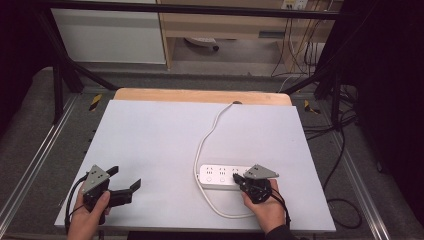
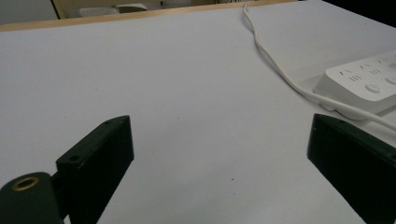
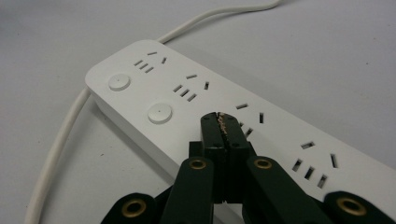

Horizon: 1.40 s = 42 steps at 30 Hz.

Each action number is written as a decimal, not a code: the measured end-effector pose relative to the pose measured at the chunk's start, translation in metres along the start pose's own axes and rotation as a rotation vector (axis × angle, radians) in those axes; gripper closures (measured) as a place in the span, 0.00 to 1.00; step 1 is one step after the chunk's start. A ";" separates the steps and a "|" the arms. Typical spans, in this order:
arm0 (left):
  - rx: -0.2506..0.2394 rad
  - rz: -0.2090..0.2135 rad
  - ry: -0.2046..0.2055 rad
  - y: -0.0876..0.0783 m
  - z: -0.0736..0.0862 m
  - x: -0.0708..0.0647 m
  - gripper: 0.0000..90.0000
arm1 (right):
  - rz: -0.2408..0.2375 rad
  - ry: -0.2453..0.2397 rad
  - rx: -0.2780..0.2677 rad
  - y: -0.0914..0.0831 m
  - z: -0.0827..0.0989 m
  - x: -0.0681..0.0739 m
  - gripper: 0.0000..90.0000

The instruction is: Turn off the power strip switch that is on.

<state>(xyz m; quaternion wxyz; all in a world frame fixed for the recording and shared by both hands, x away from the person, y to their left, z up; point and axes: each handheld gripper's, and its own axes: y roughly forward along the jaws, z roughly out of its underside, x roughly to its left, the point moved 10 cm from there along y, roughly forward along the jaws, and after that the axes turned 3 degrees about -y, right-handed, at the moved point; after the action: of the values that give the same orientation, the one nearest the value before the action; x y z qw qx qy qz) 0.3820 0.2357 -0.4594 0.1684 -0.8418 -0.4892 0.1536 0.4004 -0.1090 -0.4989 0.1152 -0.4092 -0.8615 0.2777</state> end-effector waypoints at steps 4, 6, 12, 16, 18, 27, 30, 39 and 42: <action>0.001 0.000 -0.002 0.000 0.000 0.000 0.08 | -0.001 0.005 0.000 0.000 0.000 0.000 1.00; 0.000 -0.001 0.000 0.000 0.000 0.000 0.08 | -0.001 0.001 -0.001 0.000 0.000 0.000 1.00; 0.000 0.008 -0.011 0.000 0.000 0.000 0.08 | -0.006 0.007 -0.005 0.000 0.000 0.000 1.00; -0.003 0.003 -0.015 0.000 0.000 0.001 0.08 | -0.004 0.006 -0.005 0.000 0.000 0.000 1.00; -0.008 0.003 -0.020 -0.001 -0.001 0.002 0.08 | -0.006 0.006 -0.006 0.000 0.000 0.000 1.00; -0.005 -0.003 -0.028 0.000 0.000 0.005 0.08 | -0.002 0.001 -0.004 0.000 0.000 0.000 1.00; -0.006 -0.005 -0.036 -0.001 0.000 0.007 0.08 | 0.002 -0.007 -0.006 0.000 0.000 0.000 1.00; -0.006 -0.006 -0.032 -0.002 0.000 0.007 0.08 | -0.004 0.000 -0.007 0.000 0.000 0.000 1.00; -0.001 -0.005 -0.032 -0.001 0.001 0.007 0.08 | -0.005 0.004 -0.007 0.000 0.000 0.000 1.00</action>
<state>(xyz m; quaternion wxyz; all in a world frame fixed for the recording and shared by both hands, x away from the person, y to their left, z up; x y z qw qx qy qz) 0.3846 0.2425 -0.4603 0.1606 -0.8381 -0.4941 0.1662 0.4002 -0.1090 -0.4984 0.1164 -0.4081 -0.8632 0.2735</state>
